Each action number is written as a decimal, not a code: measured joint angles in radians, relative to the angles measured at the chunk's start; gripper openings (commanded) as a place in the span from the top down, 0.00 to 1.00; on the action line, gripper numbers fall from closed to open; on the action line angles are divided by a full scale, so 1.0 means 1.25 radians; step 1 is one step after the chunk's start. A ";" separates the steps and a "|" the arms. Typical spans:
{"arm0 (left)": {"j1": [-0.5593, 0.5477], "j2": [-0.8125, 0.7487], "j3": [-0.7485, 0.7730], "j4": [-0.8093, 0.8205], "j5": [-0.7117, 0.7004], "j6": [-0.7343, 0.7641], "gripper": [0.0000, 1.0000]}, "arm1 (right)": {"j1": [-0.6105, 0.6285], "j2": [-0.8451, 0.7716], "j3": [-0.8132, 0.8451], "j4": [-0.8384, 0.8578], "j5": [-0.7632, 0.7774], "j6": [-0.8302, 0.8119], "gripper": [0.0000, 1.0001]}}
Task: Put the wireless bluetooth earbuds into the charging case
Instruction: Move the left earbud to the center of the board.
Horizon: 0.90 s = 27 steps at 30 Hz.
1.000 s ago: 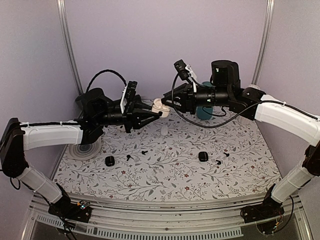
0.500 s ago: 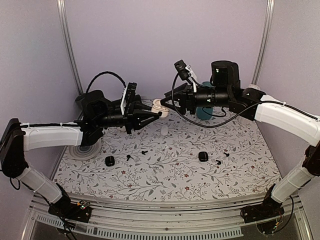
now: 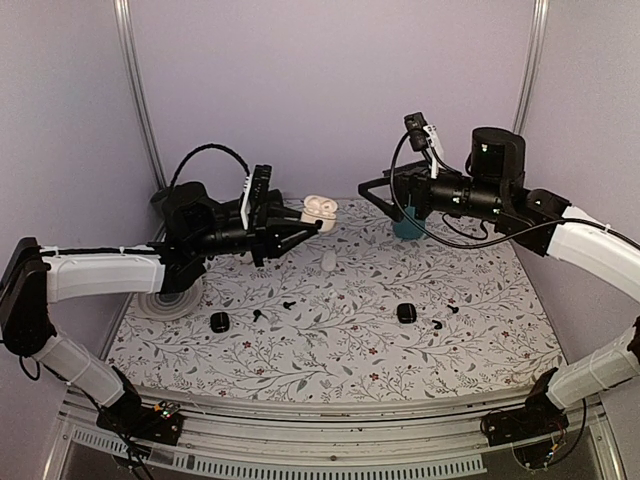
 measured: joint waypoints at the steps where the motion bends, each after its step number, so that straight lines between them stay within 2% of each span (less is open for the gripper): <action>1: 0.001 0.000 0.000 -0.001 0.000 0.002 1.00 | -0.009 -0.003 -0.011 -0.001 0.010 0.012 0.01; 10: 0.006 -0.041 0.000 -0.018 -0.003 0.022 1.00 | -0.109 -0.008 -0.151 -0.062 0.075 0.122 0.00; 13: 0.008 -0.053 0.000 -0.027 -0.008 0.028 1.00 | -0.143 0.004 -0.184 -0.079 0.098 0.155 0.03; 17: 0.011 -0.057 0.000 -0.032 -0.012 0.031 1.00 | -0.174 0.060 -0.190 -0.105 0.113 0.205 0.10; 27: 0.016 -0.057 0.000 -0.041 -0.011 0.035 1.00 | -0.206 0.204 -0.192 -0.121 0.110 0.344 0.13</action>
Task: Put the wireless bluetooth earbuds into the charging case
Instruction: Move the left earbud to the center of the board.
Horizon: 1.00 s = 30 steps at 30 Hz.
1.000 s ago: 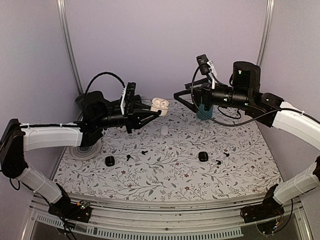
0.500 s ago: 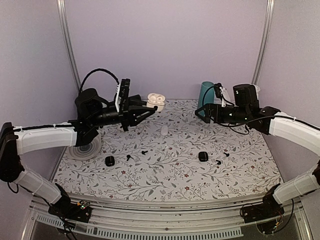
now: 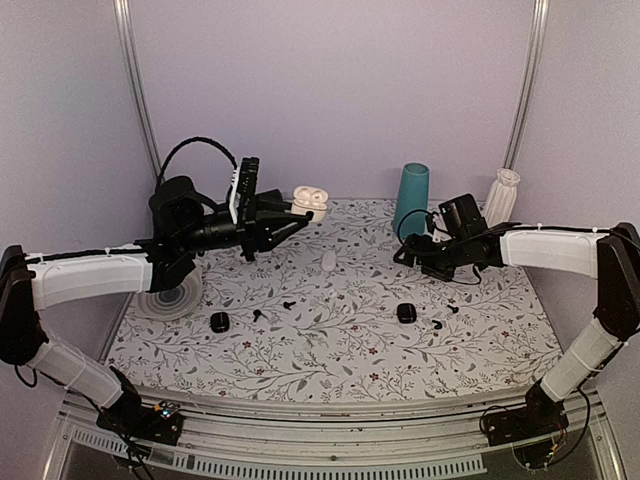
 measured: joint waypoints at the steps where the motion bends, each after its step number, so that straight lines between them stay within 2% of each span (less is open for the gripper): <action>1: 0.000 0.000 0.000 0.000 0.000 0.001 1.00 | 0.000 0.012 -0.004 0.007 -0.003 0.013 0.13; 13: 0.004 0.000 -0.007 -0.004 0.000 0.005 1.00 | -0.016 0.119 -0.046 0.083 -0.017 0.110 0.20; 30: 0.006 -0.001 -0.009 -0.006 -0.001 0.004 1.00 | -0.041 0.173 -0.088 0.197 -0.081 0.178 0.21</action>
